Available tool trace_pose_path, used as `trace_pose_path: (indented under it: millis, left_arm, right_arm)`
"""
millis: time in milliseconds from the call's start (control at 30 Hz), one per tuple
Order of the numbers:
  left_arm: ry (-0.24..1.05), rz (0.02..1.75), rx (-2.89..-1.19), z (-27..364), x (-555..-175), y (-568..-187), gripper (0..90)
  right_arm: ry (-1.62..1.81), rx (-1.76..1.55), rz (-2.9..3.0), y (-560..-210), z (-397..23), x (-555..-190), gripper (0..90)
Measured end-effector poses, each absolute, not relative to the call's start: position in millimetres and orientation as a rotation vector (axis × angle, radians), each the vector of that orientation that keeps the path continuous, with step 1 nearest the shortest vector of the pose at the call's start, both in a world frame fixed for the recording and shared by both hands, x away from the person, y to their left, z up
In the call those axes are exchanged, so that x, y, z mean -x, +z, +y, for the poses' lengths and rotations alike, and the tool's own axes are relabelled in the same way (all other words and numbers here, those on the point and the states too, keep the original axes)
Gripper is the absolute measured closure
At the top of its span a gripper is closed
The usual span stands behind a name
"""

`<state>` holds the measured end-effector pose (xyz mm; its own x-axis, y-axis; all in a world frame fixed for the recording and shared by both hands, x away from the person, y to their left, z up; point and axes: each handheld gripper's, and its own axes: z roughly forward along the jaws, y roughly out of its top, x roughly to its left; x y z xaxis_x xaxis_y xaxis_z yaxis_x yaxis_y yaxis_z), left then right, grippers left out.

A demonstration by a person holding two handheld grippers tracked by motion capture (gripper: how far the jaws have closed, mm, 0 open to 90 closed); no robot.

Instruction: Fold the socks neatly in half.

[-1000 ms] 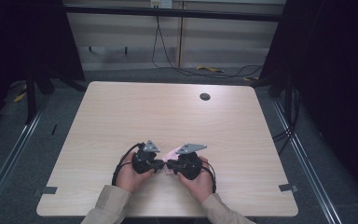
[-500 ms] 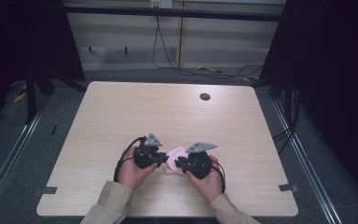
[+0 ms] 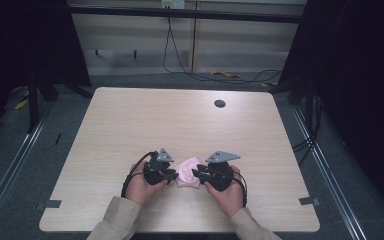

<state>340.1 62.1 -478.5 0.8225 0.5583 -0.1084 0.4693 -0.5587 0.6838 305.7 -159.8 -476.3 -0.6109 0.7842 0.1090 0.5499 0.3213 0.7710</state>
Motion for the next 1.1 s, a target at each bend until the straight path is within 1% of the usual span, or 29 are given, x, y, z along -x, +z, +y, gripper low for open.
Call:
trace_pose_path:
  millis: [100, 167, 333, 533, 600, 667, 933, 1100]
  left_arm:
    - [0.156, 0.7, -2.228, 57, -338, -467, 79.0]
    - [0.143, 0.678, -2.25, 51, -338, -467, 79.0]
    - [0.105, 0.704, -2.299, 45, -344, -488, 77.7]
    - [0.087, 0.729, -2.317, 42, -345, -488, 88.9]
    - [0.074, 0.771, -2.305, 41, -345, -485, 90.0]
    - [0.058, 0.782, -2.295, 42, -344, -480, 90.0]
    - [0.093, 0.779, -2.256, 51, -344, -459, 90.0]
    - [0.098, 0.788, -2.299, 55, -344, -464, 90.0]
  right_arm:
    - [1.168, -1.201, 2.305, -476, -161, -305, 70.7]
    - [1.162, -1.212, 2.302, -478, -161, -306, 70.6]
    - [1.157, -1.225, 2.29, -480, -166, -305, 68.5]
    - [1.158, -1.235, 2.277, -480, -173, -304, 65.0]
    - [1.166, -1.232, 2.272, -479, -174, -303, 64.1]
    - [1.168, -1.231, 2.269, -478, -174, -302, 62.7]
    - [1.153, -1.226, 2.268, -479, -175, -303, 58.3]
    - [1.144, -1.231, 2.27, -480, -174, -303, 57.9]
